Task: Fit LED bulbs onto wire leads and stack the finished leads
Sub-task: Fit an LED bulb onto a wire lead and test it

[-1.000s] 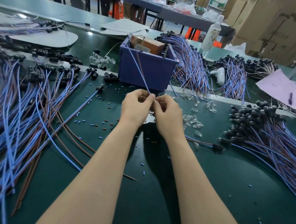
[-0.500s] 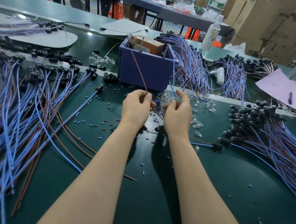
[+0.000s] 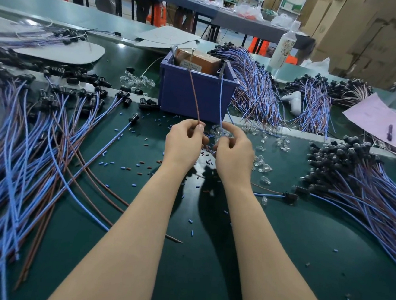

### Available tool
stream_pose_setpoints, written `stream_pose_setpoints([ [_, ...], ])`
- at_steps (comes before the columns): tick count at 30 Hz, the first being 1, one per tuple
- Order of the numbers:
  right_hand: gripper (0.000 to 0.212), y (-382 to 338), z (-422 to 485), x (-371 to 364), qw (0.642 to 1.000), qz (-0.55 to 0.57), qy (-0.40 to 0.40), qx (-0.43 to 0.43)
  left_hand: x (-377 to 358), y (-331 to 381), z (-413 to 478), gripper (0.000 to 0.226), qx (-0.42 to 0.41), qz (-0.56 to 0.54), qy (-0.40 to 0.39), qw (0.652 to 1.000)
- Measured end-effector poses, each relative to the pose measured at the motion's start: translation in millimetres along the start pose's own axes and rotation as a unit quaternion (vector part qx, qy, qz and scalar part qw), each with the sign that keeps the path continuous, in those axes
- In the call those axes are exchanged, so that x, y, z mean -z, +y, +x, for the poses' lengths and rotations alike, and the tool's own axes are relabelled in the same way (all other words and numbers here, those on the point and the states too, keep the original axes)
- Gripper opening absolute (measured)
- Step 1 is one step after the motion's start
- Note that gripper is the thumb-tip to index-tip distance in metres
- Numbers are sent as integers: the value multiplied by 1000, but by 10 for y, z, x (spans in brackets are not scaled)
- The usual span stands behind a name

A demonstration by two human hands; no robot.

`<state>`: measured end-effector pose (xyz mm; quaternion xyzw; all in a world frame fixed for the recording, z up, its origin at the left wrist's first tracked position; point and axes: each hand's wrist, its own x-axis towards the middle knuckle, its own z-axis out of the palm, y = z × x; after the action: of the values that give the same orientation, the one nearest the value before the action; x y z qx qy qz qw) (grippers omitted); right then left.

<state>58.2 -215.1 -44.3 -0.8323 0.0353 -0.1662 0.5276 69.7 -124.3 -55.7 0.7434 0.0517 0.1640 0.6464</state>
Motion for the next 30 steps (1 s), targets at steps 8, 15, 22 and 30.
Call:
stream_pose_setpoints([
  [8,36,-10,-14,-1,1000,-9,3,22,-6,30,29,15,8,1,11,1000],
  [15,34,7,-9,-3,999,-8,10,35,-15,34,57,16,12,6,14,1000],
  [22,33,22,-1,-3,999,-13,6,45,-24,51,103,21,12,17,13,1000],
  [30,26,43,11,-17,997,-19,6,68,-16,60,100,22,15,20,10,1000],
])
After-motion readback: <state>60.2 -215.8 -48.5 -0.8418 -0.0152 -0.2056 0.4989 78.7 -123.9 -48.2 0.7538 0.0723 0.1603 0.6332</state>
